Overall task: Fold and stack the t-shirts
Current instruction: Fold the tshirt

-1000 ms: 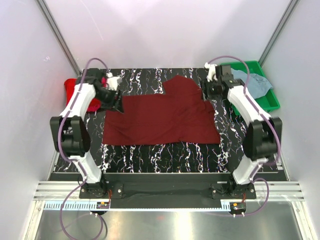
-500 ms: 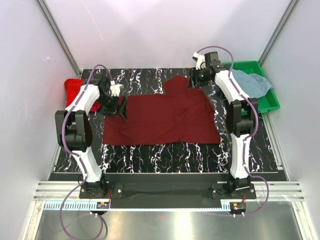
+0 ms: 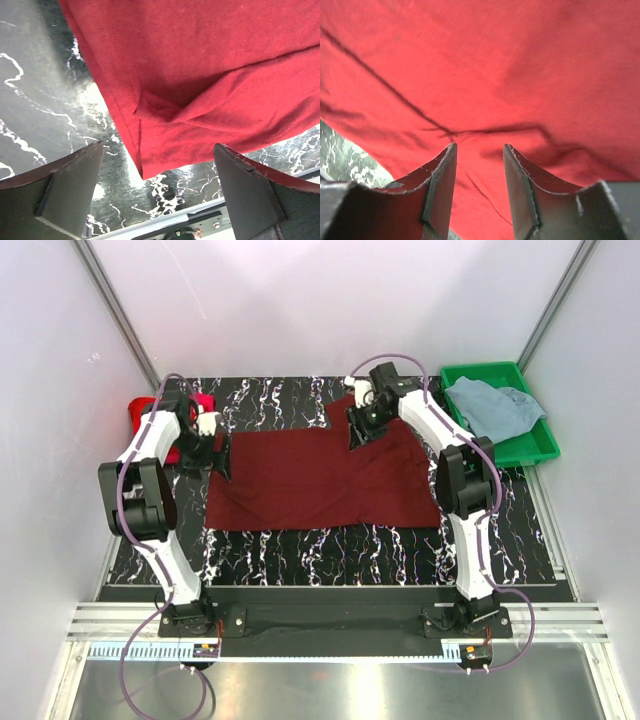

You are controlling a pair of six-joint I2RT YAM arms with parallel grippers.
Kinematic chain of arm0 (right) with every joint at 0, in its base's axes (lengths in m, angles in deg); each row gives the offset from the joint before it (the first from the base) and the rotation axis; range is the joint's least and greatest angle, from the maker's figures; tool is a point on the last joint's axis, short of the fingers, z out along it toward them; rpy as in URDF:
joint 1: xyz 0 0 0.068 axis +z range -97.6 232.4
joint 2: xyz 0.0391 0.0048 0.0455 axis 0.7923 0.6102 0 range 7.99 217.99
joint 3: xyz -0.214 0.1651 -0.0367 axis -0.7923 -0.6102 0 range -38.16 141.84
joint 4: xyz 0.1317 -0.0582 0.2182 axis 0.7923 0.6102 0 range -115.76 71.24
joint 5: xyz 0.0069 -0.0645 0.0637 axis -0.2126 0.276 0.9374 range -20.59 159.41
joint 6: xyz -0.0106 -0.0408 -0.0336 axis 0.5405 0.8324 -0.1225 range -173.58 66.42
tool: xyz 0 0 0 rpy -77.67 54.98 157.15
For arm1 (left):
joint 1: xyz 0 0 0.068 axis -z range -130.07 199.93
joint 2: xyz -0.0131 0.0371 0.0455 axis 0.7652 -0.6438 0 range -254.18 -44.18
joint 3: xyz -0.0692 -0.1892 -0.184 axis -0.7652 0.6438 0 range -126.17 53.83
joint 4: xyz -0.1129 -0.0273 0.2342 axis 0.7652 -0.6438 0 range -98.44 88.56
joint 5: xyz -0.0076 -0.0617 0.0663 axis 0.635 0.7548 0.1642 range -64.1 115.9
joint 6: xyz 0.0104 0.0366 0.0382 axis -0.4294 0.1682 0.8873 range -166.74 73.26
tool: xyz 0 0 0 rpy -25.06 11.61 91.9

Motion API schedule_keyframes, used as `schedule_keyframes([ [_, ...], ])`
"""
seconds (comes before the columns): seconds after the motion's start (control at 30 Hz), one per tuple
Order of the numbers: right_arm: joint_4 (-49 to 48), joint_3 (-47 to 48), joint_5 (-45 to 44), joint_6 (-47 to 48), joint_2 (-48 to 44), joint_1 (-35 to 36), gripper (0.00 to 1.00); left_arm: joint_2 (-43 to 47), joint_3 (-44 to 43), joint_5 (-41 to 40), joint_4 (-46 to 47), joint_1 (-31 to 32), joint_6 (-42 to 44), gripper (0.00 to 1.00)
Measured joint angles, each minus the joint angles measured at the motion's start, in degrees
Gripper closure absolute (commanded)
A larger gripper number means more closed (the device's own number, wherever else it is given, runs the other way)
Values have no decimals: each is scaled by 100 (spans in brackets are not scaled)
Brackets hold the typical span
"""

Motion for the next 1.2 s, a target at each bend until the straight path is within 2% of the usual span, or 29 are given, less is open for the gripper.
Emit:
schedule_keyframes([
  [0.1, 153, -39, -24, 105, 35, 120, 58, -20, 2, 85, -15, 50, 4, 1],
  [0.3, 417, -81, -291, 297, 227, 109, 62, -9, 57, 525, -111, 293, 94, 1],
  [0.5, 470, -92, -540, 319, 496, 111, 63, -9, 256, 1032, -175, 743, 107, 1],
  [0.83, 494, 118, -737, 348, 837, 129, 64, -391, 452, 1268, -151, 1097, 101, 1],
  [0.97, 490, 216, -828, 326, 907, 144, 74, -557, 658, 1266, -153, 1158, 87, 1],
  [1.1, 472, 262, -949, 297, 935, 144, 90, -636, 743, 1270, -157, 1180, 76, 1],
  [1.2, 466, 302, -1014, 269, 962, 144, 97, -636, 745, 1268, -151, 1180, 50, 1],
])
